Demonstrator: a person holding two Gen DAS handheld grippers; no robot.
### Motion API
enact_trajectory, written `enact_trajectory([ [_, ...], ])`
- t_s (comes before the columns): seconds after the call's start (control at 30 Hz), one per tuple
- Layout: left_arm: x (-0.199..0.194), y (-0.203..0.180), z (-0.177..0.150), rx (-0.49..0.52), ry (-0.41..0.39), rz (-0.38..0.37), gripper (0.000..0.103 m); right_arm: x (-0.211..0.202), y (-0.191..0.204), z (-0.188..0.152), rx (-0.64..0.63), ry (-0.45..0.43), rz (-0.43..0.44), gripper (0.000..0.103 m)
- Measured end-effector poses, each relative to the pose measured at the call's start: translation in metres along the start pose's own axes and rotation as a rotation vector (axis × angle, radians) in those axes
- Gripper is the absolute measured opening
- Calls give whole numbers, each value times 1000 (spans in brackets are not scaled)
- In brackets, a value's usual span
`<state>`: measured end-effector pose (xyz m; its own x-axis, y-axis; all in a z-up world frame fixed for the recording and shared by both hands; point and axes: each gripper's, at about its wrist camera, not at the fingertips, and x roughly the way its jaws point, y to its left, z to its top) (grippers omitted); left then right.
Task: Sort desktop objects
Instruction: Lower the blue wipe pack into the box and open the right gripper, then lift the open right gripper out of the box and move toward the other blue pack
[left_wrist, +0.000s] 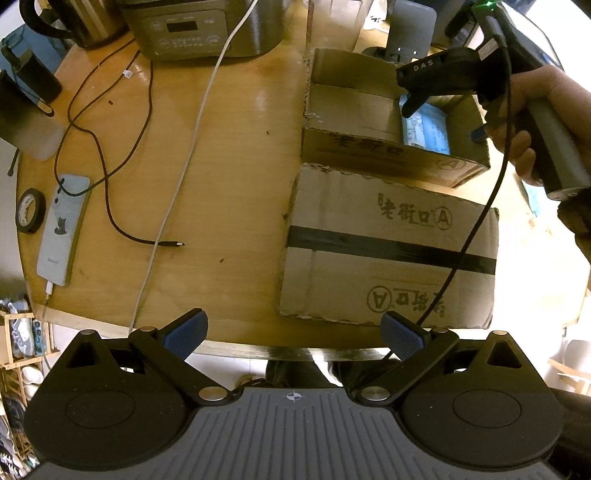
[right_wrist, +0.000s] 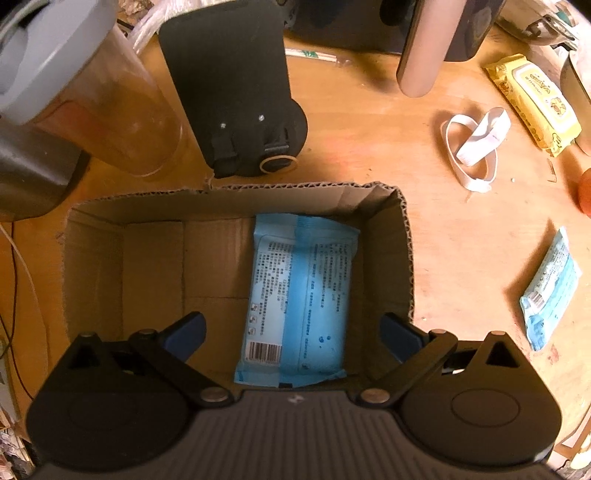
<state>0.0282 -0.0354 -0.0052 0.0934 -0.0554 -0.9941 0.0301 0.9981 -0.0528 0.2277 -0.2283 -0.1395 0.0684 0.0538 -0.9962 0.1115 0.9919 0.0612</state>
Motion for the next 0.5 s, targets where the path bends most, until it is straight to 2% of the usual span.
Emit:
enact_trajectory([
  [0.2,-1,-3,0,7,-3,0,103,-7,-6,2,5,-8,13,103],
  [0.4,-3,-5,0,11,-9,1,103,-48,-9,0,0,-21,18,103],
  [0.5,-3,-5,0,12,-12,1,103,-52,-10,-1,-2,-26,15,103],
])
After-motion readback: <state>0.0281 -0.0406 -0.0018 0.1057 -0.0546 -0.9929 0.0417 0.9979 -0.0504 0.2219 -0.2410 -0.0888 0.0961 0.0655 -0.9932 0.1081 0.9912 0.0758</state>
